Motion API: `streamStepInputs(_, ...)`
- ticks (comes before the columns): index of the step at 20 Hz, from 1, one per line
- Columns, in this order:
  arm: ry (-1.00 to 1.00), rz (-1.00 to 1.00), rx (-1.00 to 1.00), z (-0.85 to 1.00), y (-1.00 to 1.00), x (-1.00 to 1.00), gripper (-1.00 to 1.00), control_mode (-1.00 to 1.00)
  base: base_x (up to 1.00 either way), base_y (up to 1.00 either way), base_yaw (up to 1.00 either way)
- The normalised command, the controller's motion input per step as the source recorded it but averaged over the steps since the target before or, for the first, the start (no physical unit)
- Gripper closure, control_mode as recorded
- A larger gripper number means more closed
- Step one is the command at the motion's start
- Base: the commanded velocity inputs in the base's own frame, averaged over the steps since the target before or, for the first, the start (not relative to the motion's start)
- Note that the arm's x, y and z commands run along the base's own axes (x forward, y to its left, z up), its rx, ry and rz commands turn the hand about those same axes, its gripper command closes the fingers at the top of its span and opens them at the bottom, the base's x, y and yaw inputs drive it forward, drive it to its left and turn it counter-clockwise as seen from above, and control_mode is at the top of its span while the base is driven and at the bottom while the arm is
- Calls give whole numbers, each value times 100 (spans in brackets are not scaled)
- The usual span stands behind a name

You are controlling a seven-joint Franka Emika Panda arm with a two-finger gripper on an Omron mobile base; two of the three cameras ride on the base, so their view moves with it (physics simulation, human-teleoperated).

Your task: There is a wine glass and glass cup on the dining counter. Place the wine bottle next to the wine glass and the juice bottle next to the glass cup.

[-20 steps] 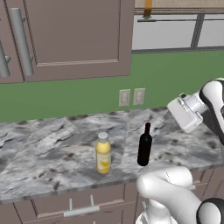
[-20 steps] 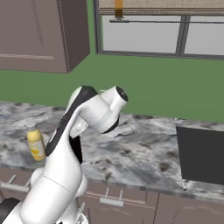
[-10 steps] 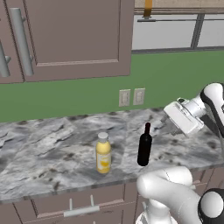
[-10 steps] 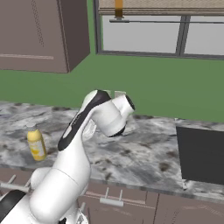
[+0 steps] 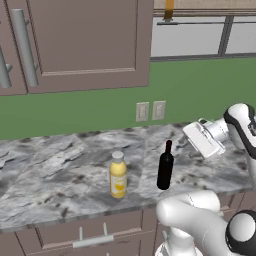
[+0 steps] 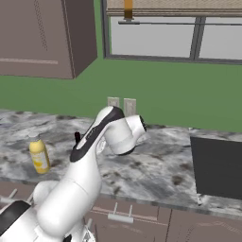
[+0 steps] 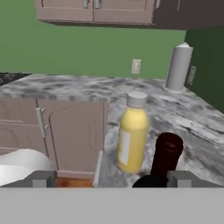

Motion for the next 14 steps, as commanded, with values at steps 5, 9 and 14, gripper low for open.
streamStepInputs(5,0,0,1,-17,0,39,-100,-100,0,0,0)
streamStepInputs(9,0,2,2,-15,-1,42,-100,-100,0,0,0)
streamStepInputs(14,0,2,2,-22,0,36,-100,-100,0,0,0)
